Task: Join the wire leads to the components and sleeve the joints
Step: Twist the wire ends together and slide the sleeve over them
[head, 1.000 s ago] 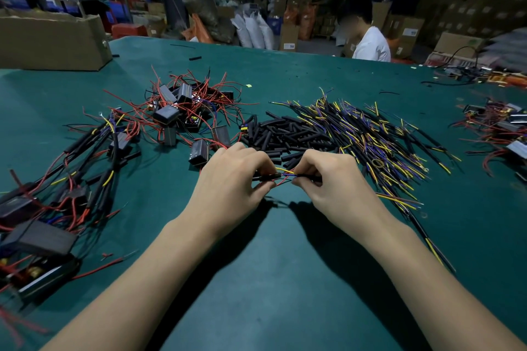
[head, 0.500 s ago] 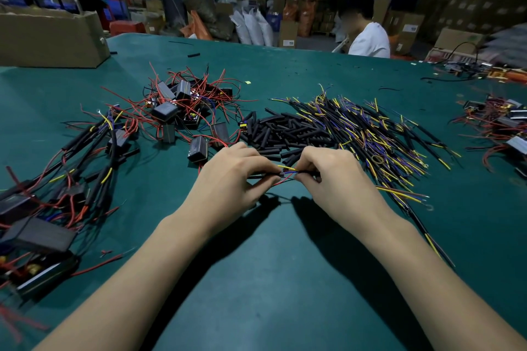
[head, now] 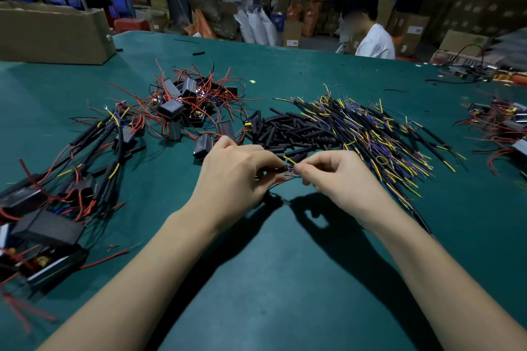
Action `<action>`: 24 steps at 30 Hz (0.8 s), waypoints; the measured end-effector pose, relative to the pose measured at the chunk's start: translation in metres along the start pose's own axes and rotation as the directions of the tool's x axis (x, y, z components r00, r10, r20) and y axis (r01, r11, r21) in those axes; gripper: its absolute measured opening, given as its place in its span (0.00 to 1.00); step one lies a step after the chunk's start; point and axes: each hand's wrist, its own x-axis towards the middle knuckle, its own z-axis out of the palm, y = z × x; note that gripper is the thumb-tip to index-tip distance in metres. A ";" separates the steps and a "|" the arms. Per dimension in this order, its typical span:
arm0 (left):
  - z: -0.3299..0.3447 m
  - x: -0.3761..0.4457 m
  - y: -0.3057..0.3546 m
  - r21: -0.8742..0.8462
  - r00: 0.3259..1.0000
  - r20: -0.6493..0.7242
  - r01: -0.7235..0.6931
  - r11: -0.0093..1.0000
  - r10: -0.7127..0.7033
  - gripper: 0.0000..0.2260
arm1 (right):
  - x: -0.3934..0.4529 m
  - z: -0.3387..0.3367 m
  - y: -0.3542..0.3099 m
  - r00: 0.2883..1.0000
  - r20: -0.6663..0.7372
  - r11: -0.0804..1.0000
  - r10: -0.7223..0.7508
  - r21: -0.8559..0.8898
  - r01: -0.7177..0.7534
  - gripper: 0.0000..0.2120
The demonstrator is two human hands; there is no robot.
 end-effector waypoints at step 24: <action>0.007 0.000 -0.003 -0.187 0.999 0.037 0.003 0.982 0.004 0.04 | 0.001 -0.010 0.001 0.992 0.127 0.984 0.028 0.169 -0.049 0.05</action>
